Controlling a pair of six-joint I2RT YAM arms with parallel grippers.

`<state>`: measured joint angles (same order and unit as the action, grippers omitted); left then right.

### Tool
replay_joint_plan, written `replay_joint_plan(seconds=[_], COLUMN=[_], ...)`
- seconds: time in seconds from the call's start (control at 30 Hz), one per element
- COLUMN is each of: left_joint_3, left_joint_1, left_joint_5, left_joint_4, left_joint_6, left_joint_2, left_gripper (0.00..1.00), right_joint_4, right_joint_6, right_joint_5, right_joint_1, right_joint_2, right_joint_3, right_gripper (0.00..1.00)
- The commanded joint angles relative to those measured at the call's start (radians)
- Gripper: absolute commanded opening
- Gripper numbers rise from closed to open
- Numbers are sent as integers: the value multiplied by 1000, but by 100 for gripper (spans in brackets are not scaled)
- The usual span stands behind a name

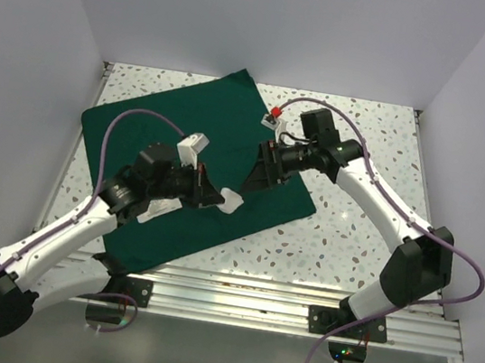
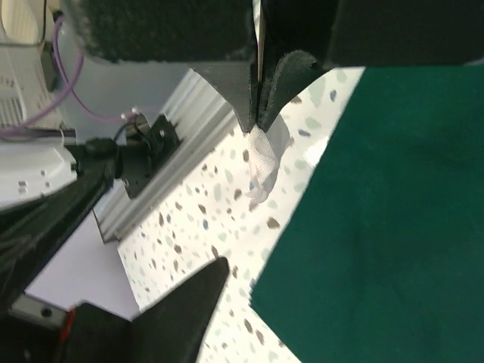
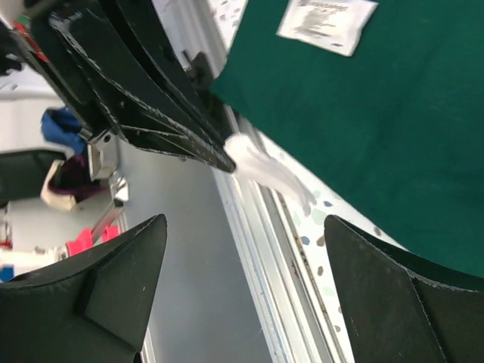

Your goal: Prepare the surgical pack

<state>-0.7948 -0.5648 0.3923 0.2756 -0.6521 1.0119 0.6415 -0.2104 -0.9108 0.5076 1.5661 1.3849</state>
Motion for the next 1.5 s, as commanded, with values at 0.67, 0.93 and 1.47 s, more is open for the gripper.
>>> replay_joint_plan(seconds=[0.67, 0.93, 1.47], left_joint_3=[128, 100, -157], left_joint_1=[-26, -24, 149], left_joint_5=[339, 372, -47], left_joint_4=[-125, -138, 223], left_joint_6=[-72, -66, 119], left_joint_2=[-254, -226, -99], left_gripper=[0, 0, 75], right_joint_4=[-63, -71, -58], right_joint_6=[74, 68, -61], right_joint_5=[-359, -379, -78], right_joint_1=[206, 226, 155], right_joint_2=[46, 43, 173], right_joint_3=[-64, -95, 12], right_gripper=[74, 45, 0])
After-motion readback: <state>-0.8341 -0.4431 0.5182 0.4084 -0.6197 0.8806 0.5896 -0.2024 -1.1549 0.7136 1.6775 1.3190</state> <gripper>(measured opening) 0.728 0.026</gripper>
